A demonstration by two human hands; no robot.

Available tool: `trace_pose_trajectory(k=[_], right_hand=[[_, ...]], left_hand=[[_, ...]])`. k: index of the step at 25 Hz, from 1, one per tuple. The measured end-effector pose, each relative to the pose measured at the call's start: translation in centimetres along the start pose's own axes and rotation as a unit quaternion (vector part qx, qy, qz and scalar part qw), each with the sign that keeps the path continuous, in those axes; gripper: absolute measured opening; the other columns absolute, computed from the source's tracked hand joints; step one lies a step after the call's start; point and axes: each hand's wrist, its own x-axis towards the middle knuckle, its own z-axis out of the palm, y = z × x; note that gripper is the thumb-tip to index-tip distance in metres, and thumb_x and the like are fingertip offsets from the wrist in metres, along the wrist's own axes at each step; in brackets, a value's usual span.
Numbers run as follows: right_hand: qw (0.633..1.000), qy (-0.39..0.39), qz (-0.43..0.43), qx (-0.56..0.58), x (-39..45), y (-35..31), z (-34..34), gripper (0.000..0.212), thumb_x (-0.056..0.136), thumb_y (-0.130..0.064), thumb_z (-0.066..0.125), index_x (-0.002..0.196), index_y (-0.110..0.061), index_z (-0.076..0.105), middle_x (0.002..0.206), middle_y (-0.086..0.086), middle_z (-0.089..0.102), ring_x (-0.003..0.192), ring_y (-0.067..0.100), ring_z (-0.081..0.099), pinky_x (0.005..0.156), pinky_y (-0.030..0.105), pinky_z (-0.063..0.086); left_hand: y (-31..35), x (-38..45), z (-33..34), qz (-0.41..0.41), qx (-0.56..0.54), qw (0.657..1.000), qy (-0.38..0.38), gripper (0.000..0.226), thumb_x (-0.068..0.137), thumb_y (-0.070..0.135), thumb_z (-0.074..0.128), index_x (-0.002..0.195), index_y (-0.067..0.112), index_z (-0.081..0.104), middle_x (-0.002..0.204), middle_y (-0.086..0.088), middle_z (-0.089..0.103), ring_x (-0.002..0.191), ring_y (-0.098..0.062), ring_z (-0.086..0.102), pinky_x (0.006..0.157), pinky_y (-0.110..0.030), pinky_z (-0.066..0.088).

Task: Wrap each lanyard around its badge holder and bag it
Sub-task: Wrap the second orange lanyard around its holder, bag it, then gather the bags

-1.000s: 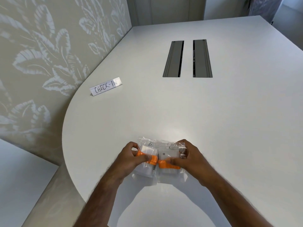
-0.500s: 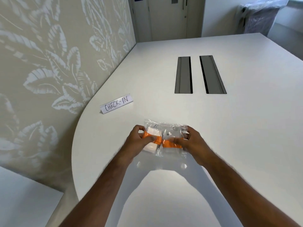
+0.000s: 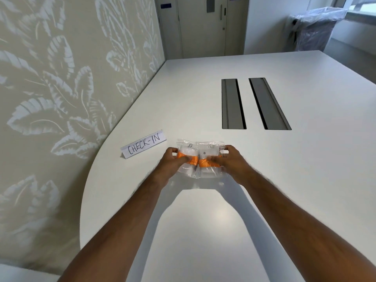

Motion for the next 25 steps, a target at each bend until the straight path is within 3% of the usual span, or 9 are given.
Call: trace_pose_trajectory(k=[2,5,9,11,15,18,20,22,25], right_hand=[[1.0,0.005,0.012,0.005,2.1,-0.2,0.5,0.064,0.079,-0.014,0.094,0.129,-0.009,0.053,0.116,0.02,0.077,0.102,0.034,0.078,0.082,0.05,0.066],[1.0,0.007,0.016,-0.003,5.0,-0.4,1.4,0.067,0.08,-0.014,0.093,0.13,-0.008,0.05,0.115,0.019,0.076,0.09,0.025,0.077,0.067,0.035,0.063],[0.998,0.05,0.024,-0.01,8.0,0.0,2.4,0.065,0.081,-0.011,0.093,0.13,-0.008,0.051,0.123,0.019,0.072,0.11,0.034,0.075,0.089,0.052,0.065],[0.997,0.065,0.028,-0.013,9.2,0.2,2.7,0.059,0.082,-0.01,0.091,0.128,-0.007,0.055,0.124,0.018,0.071,0.112,0.034,0.074,0.092,0.055,0.064],[0.994,0.084,0.025,-0.073,10.7,0.6,2.8,0.035,0.084,-0.012,0.088,0.115,-0.003,0.073,0.114,0.02,0.078,0.093,0.029,0.076,0.069,0.035,0.062],[0.99,0.096,0.029,-0.102,11.0,1.1,2.9,0.04,0.084,-0.016,0.088,0.117,0.001,0.074,0.111,0.019,0.079,0.093,0.031,0.076,0.069,0.036,0.061],[0.984,0.101,0.028,-0.144,11.2,1.0,3.2,0.046,0.084,-0.023,0.087,0.119,0.002,0.071,0.113,0.02,0.077,0.1,0.034,0.076,0.082,0.044,0.063],[0.971,0.107,0.036,-0.21,11.2,1.0,3.5,0.055,0.083,-0.034,0.086,0.122,0.0,0.067,0.12,0.019,0.074,0.112,0.037,0.072,0.095,0.048,0.061],[0.939,0.135,0.048,-0.314,10.9,1.1,3.6,0.063,0.082,-0.051,0.08,0.12,-0.003,0.066,0.123,0.018,0.069,0.12,0.039,0.064,0.096,0.042,0.054]], left_hand=[[0.0,2.2,-0.2,-0.009,0.002,1.0,0.004,0.053,0.075,0.042,0.085,0.118,0.027,0.056,0.111,-0.002,0.07,0.097,-0.017,0.066,0.077,-0.032,0.049],[0.1,5.2,-0.5,-0.03,0.003,1.0,0.001,0.055,0.07,0.046,0.084,0.114,0.027,0.057,0.111,0.0,0.07,0.096,-0.015,0.064,0.077,-0.034,0.047],[-0.4,8.6,-0.6,-0.06,-0.008,0.998,0.0,0.05,0.075,0.044,0.085,0.112,0.025,0.058,0.111,-0.001,0.071,0.101,-0.019,0.064,0.076,-0.035,0.045],[-0.7,10.0,-0.3,-0.066,-0.009,0.998,0.01,0.047,0.078,0.039,0.085,0.113,0.023,0.057,0.112,-0.003,0.071,0.105,-0.021,0.065,0.08,-0.036,0.046],[-0.7,11.2,0.5,-0.049,0.025,0.997,0.046,0.042,0.078,0.035,0.086,0.106,0.02,0.059,0.105,-0.002,0.071,0.088,-0.014,0.064,0.07,-0.029,0.045],[-1.0,11.0,1.1,-0.038,0.04,0.995,0.082,0.037,0.076,0.036,0.086,0.099,0.019,0.063,0.104,-0.005,0.074,0.081,-0.012,0.067,0.065,-0.028,0.049],[-1.2,10.9,1.2,-0.042,0.101,0.99,0.092,0.043,0.075,0.047,0.08,0.101,0.015,0.069,0.108,-0.009,0.075,0.096,-0.025,0.07,0.084,-0.037,0.057],[-1.4,10.4,1.1,-0.045,0.178,0.977,0.109,0.051,0.075,0.058,0.073,0.106,0.017,0.074,0.112,-0.008,0.074,0.109,-0.032,0.067,0.1,-0.047,0.052],[-1.4,9.9,1.1,-0.051,0.217,0.967,0.127,0.057,0.081,0.068,0.066,0.113,0.022,0.074,0.12,-0.006,0.069,0.12,-0.033,0.06,0.105,-0.05,0.045]])
